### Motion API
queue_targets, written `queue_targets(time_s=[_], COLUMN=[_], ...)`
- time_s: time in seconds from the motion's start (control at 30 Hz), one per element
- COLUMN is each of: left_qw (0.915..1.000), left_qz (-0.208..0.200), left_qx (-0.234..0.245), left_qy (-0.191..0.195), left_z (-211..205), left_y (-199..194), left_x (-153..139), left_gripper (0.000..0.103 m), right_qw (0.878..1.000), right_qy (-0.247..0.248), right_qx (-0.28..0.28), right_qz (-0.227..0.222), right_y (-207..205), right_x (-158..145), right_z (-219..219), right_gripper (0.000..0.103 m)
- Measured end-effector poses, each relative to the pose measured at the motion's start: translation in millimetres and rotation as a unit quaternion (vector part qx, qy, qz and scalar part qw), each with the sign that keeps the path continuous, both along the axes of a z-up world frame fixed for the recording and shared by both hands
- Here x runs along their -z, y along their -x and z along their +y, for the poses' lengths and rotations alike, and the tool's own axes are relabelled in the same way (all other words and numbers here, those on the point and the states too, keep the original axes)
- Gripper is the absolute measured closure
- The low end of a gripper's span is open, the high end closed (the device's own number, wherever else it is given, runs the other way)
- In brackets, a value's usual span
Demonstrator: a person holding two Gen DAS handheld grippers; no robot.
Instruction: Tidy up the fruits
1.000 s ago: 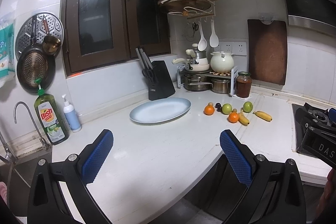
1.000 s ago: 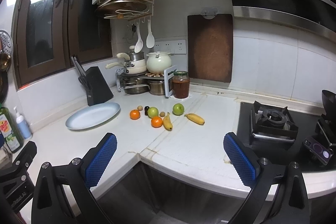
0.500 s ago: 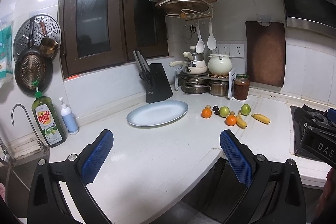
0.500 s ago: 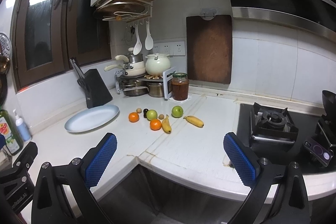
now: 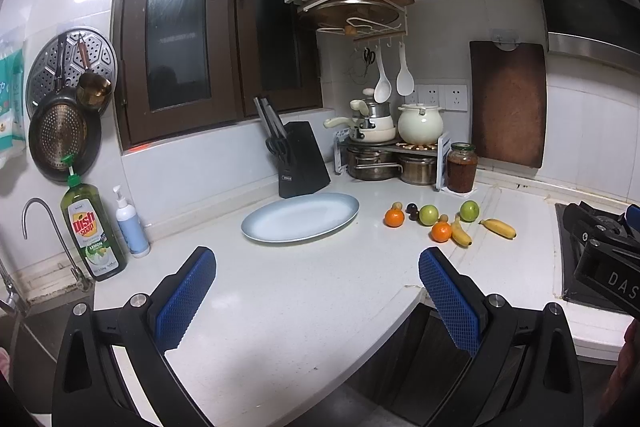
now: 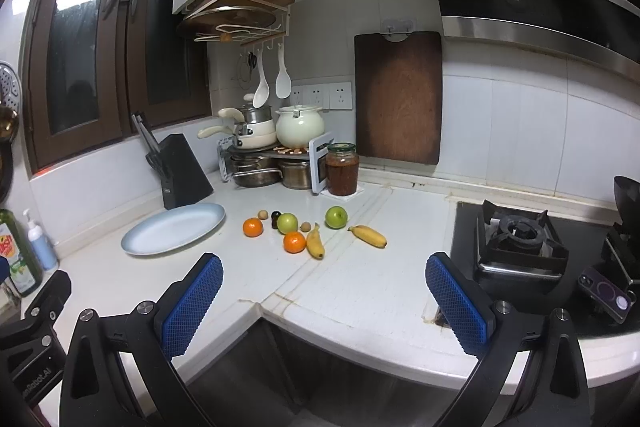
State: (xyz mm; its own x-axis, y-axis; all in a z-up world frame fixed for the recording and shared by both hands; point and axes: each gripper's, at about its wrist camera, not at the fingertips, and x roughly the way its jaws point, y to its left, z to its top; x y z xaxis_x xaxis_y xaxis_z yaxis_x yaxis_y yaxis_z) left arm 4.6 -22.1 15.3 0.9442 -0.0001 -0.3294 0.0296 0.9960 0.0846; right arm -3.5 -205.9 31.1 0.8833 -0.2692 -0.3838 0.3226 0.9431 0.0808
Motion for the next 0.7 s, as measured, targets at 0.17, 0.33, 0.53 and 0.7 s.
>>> queue_targets(time_s=[0.17,0.33,0.53,0.7], left_qw=[1.0000,1.0000,1.0000,1.0000], left_qz=[0.001,0.001,0.000,0.000], left_qx=[0.001,0.002,0.004,0.004], left_qy=[0.000,0.001,0.001,0.002], left_z=[-1.5,-3.1,-8.0,-7.0], left_y=[0.4,0.5,0.8,0.8], left_x=[0.3,0.4,1.4,1.4], left_gripper=[0.000,0.000,0.000,0.000], right_qw=[1.000,1.000,1.000,1.000], right_qy=[0.001,-0.001,0.000,-0.001], right_qx=[0.001,0.000,0.001,0.001], right_qz=[0.000,0.000,0.000,0.000], right_y=[-0.7,0.9,0.7,0.5], right_x=[-0.1,2.3,2.0,2.2], right_z=[-1.8,-4.3,-3.6,-4.3], right_gripper=[0.000,0.000,0.000,0.000])
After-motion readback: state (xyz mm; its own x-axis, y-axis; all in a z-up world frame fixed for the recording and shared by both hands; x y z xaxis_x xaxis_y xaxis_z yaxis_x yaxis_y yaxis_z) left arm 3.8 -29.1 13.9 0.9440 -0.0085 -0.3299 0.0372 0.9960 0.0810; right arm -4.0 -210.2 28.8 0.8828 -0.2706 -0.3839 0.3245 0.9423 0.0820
